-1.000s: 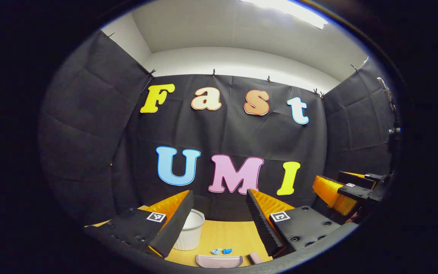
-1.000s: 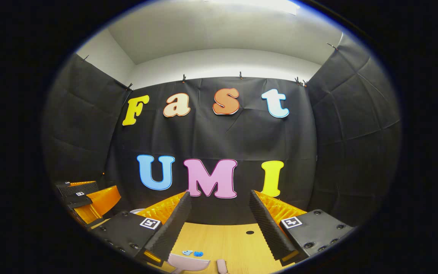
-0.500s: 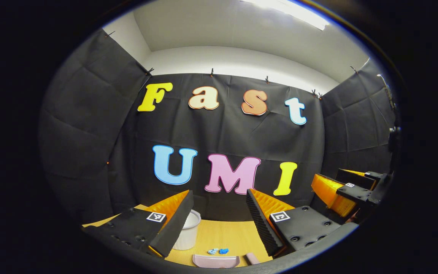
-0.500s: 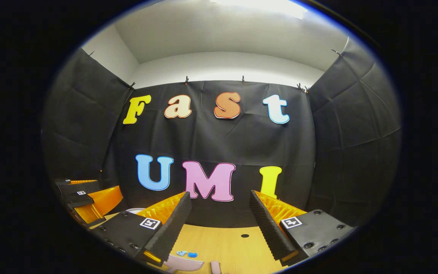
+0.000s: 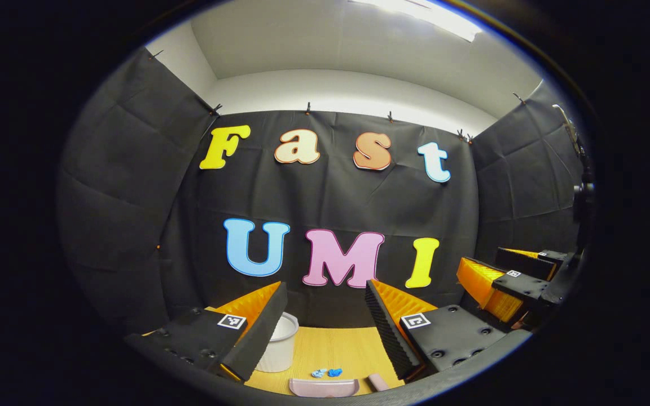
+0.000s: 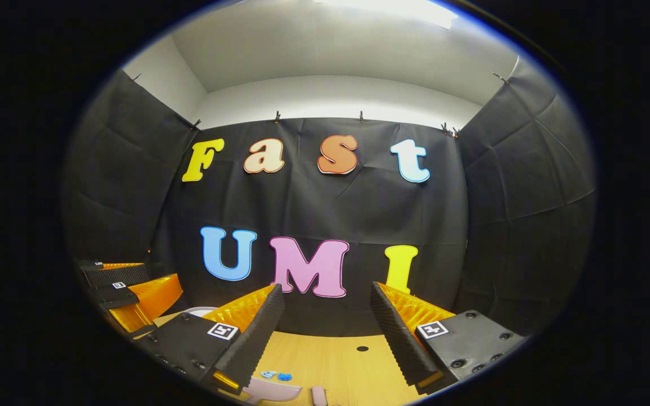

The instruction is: Pick up the small broom and dustpan from the desktop, sweep the trash into the dustpan with the broom, and then empty the trash into the garbage bin.

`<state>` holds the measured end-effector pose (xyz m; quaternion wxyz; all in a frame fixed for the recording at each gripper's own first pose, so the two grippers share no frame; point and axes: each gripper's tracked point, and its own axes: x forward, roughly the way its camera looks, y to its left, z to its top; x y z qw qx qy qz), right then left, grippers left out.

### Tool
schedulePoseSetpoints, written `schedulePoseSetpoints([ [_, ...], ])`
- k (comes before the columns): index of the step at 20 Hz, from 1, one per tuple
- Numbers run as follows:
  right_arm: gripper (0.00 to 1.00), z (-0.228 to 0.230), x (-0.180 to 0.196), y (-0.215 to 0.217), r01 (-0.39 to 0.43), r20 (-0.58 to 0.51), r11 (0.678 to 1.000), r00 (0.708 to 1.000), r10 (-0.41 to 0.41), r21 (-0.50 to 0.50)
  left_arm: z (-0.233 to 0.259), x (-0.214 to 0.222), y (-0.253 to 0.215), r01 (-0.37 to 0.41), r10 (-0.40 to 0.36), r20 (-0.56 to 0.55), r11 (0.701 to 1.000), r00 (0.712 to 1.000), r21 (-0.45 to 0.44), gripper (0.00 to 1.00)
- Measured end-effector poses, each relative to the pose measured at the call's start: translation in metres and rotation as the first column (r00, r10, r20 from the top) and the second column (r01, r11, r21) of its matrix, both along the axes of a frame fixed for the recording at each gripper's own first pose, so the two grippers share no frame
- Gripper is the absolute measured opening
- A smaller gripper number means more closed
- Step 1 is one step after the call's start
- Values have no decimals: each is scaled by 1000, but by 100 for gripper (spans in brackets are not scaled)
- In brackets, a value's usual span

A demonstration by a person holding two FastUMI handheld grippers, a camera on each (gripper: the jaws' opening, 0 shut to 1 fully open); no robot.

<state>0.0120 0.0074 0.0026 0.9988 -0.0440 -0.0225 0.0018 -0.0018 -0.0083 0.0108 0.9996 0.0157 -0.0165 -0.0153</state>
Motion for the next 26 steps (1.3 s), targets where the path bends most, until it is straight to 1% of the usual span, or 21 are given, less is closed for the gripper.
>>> schedulePoseSetpoints([
  [9,99,-2,2,4,13,-10,1000,1000,-13,-10,0,1,-2,8,-8,-6,1000,1000,17,82],
  [15,99,-5,5,8,9,-21,1000,1000,-9,-15,-11,3,-4,22,-22,-46,1000,999,12,82],
  [16,99,-5,5,9,9,-25,1000,1000,-9,-15,-13,5,-4,24,-23,-53,1000,998,11,84],
  [17,99,-6,7,10,8,-31,1000,999,-8,-15,-14,6,-4,26,-25,-64,1000,998,13,82],
  [19,99,-7,11,11,0,-42,1000,999,-1,-10,-18,9,-4,30,-29,-81,999,996,17,82],
  [20,96,-10,14,11,-2,-52,1000,999,2,-7,-20,12,-4,35,-33,-90,999,995,18,82],
  [21,96,-13,17,12,-6,-62,1000,998,5,-6,-22,14,-5,38,-35,-101,999,994,22,82],
  [22,99,-16,20,11,-6,-70,1000,998,5,-9,-27,16,-6,40,-37,-113,999,993,24,82],
  [24,99,-29,27,8,-5,-93,1000,996,4,-14,-42,21,-9,42,-35,-162,998,986,38,82],
  [26,99,-51,35,6,-15,-136,1000,991,15,-3,-60,28,-15,43,-32,-213,998,976,45,82],
])
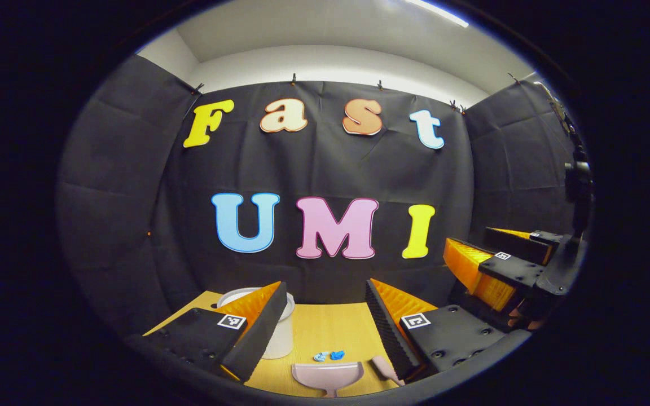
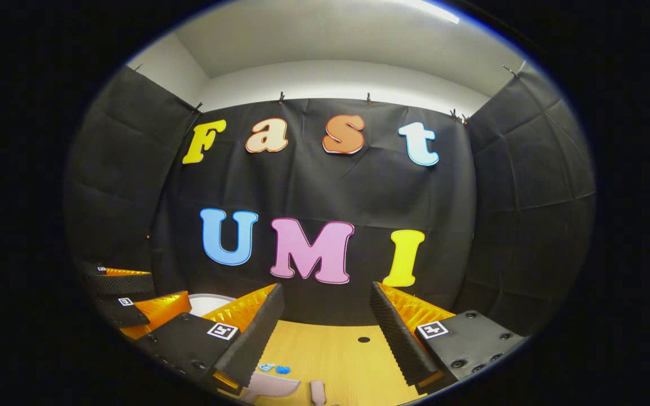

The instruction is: Pick up the small broom and dustpan from the desktop, sweep the trash into the dustpan with the broom, and then empty the trash into the garbage bin.

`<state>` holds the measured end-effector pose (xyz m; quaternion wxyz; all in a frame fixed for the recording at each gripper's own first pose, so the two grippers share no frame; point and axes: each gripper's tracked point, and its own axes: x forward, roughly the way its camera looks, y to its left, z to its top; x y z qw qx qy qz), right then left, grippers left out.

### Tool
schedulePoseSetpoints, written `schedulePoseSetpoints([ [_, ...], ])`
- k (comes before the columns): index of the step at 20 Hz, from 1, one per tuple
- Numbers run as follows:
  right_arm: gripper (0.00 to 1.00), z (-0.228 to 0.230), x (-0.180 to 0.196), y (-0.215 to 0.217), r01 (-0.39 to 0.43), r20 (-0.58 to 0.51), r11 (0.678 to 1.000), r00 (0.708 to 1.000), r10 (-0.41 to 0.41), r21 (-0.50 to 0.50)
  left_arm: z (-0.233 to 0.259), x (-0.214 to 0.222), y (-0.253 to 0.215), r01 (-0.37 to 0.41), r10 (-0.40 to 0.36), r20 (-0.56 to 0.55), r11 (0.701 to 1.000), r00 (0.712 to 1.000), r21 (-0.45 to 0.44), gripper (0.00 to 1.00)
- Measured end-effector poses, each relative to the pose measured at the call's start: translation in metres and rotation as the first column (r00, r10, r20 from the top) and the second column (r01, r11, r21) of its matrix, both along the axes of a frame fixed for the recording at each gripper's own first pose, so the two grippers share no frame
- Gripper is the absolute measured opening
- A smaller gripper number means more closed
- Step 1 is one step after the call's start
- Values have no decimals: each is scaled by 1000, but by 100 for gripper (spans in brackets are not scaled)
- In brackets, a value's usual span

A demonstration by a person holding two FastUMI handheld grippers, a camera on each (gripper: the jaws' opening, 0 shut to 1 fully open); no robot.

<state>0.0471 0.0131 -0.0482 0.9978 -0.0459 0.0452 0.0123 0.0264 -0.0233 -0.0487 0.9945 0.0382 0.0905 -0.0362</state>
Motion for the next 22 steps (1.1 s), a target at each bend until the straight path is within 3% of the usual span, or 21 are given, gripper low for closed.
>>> schedulePoseSetpoints([
  [3,100,-40,14,-4,-16,-92,1000,996,18,22,-39,11,-5,-26,26,-103,1000,994,-2,82],
  [6,96,-89,27,-9,-12,-200,998,979,23,55,-95,18,-8,-50,47,-260,999,965,-5,82],
  [9,99,-148,30,-11,-10,-350,995,936,45,102,-141,21,-8,-63,54,-393,998,918,-9,83],
  [11,99,-192,30,-18,20,-466,993,884,38,118,-174,23,-4,-87,74,-485,996,871,-4,83],
  [13,99,-243,20,-21,44,-593,991,804,41,128,-206,23,-3,-97,76,-583,995,809,-5,83],
  [14,99,-269,16,-24,55,-648,990,760,41,127,-222,20,-2,-96,81,-646,995,759,12,83],
  [15,98,-291,8,-26,68,-702,990,711,38,122,-238,10,0,-99,95,-717,994,691,36,83],
  [19,98,-359,-22,-27,75,-845,992,532,51,106,-305,-10,9,-83,106,-853,994,512,74,85],
  [21,98,-387,-39,-26,65,-913,994,403,55,89,-330,-25,14,-73,113,-904,993,413,91,85],
  [22,98,-403,-48,-24,52,-933,996,355,52,76,-338,-29,17,-63,109,-922,994,371,92,85],
])
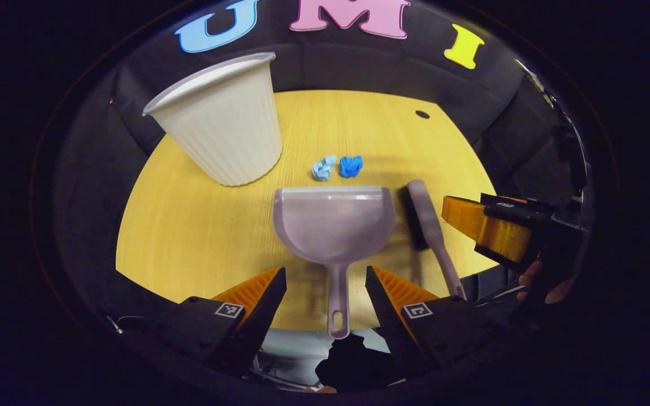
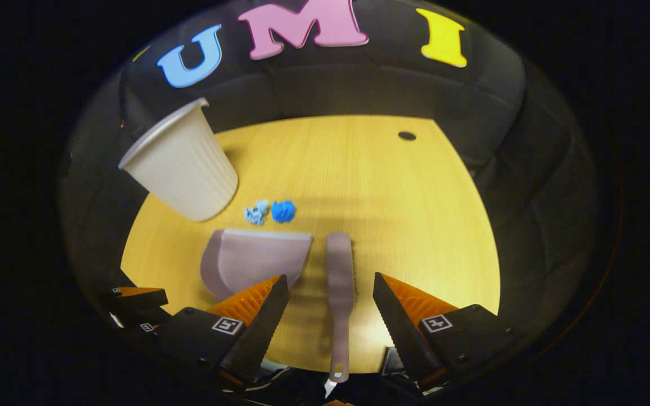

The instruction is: Pick up the small broom and dustpan from the desktop, sweep the trash into the dustpan with the broom, and then empty the trash into the garbage bin.

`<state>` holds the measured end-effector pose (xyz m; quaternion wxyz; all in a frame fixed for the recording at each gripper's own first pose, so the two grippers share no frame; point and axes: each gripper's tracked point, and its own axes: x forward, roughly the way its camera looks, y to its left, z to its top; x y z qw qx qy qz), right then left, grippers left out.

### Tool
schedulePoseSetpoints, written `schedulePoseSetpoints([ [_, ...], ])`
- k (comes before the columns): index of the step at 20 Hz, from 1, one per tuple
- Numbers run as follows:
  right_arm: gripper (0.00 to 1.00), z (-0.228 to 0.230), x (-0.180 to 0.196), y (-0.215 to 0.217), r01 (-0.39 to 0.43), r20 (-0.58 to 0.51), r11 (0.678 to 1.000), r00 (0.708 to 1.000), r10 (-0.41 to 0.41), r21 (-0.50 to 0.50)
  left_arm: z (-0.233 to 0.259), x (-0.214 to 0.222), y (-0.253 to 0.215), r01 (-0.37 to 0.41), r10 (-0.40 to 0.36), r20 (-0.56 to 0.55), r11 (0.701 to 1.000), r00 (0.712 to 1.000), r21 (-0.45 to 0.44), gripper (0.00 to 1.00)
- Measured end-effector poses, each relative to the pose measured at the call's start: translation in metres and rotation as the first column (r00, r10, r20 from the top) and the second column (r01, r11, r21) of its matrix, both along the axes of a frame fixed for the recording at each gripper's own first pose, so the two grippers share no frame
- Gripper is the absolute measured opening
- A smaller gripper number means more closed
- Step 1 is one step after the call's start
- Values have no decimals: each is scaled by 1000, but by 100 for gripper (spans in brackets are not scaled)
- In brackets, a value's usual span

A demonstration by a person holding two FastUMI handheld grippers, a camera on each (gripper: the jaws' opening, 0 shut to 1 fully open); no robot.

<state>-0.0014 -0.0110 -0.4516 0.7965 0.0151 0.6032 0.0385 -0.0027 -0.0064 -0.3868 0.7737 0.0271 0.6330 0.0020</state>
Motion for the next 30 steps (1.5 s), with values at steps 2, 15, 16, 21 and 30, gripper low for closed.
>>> schedulePoseSetpoints([
  [2,99,-27,-11,-8,-34,-97,998,995,29,-57,-16,3,1,-9,9,-77,1000,997,-8,85],
  [15,89,-107,-61,-12,-47,-485,992,875,-15,-115,-91,26,8,75,-65,-304,997,950,19,86],
  [16,92,-107,-61,-12,-41,-488,992,873,-23,-120,-95,28,7,79,-70,-309,997,949,18,86],
  [21,30,-110,-58,-13,-37,-505,993,863,-24,-109,-106,30,-3,59,-51,-354,998,934,10,41],
  [30,23,-90,-42,-10,-91,-470,995,880,61,-42,-101,26,13,196,-198,-361,980,911,-43,28],
])
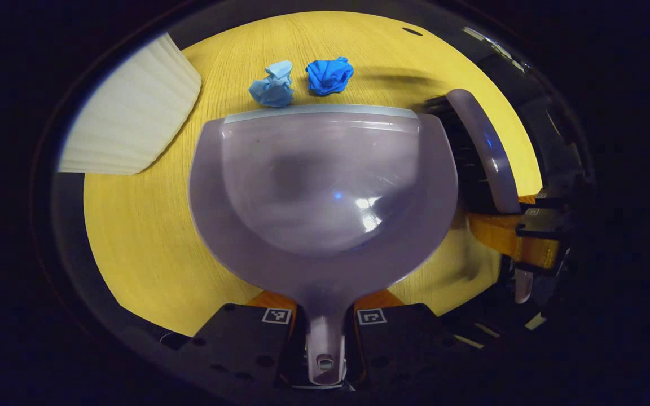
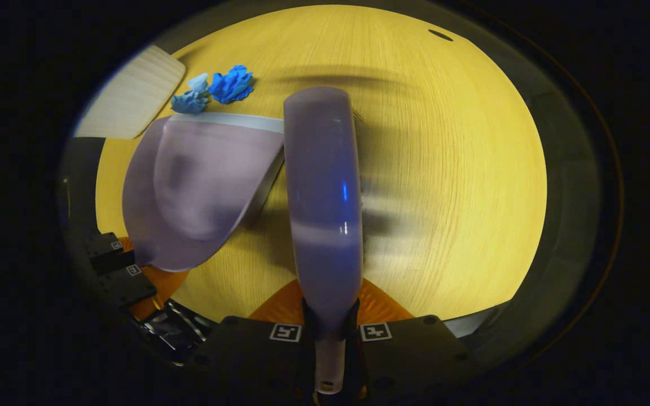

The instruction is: Pick up the small broom and dustpan from the desktop, sweep the trash into the dustpan with the broom, and then empty the trash into the garbage bin.

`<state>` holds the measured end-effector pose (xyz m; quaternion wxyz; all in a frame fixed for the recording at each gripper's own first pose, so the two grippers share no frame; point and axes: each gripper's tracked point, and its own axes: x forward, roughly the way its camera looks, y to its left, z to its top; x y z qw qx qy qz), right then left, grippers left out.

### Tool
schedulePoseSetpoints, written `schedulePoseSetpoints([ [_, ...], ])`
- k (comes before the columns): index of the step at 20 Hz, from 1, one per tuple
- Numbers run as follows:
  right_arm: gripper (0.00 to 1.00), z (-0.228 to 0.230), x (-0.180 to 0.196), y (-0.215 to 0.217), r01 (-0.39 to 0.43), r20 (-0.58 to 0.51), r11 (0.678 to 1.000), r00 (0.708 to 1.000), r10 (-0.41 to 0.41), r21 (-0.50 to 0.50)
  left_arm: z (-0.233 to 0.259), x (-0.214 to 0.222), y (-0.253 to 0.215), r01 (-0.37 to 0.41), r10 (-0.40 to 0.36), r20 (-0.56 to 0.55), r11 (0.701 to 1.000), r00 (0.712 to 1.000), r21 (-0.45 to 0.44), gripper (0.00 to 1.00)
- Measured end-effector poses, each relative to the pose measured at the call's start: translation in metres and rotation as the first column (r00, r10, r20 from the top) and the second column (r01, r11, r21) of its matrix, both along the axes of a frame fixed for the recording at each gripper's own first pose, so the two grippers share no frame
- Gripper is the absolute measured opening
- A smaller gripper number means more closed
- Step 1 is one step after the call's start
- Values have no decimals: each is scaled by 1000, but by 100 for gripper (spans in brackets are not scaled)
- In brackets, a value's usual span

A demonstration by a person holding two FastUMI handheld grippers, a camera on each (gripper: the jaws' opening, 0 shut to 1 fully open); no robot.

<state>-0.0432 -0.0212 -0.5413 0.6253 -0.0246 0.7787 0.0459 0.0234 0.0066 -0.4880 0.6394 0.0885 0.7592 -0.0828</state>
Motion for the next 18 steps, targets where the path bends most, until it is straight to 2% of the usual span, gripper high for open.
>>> schedulePoseSetpoints([
  [2,23,13,25,5,-30,29,999,999,29,31,7,-6,10,5,-5,-5,1000,1000,7,26],
  [4,23,19,65,2,-106,83,994,991,104,19,7,-11,18,25,-25,-9,999,1000,24,26],
  [7,23,14,133,-9,-248,165,968,954,249,-27,11,-20,26,61,-60,-14,997,998,42,26],
  [9,23,7,176,-5,-347,182,936,918,352,-57,9,-25,29,71,-70,-21,997,997,40,26],
  [12,22,-8,232,0,-553,205,823,797,568,-130,9,-26,36,97,-97,-16,994,995,50,26],
  [13,22,-16,240,11,-586,184,803,782,596,-111,8,-26,37,108,-107,-16,993,994,51,26],
  [15,22,-34,235,32,-634,152,770,756,637,-77,8,-28,41,115,-114,-26,992,993,52,26],
  [16,22,-44,232,38,-674,143,734,721,678,-81,7,-27,43,123,-122,-24,991,992,52,26],
  [18,22,-53,222,42,-762,90,643,637,765,-79,5,-24,47,144,-143,-22,988,989,60,26],
])
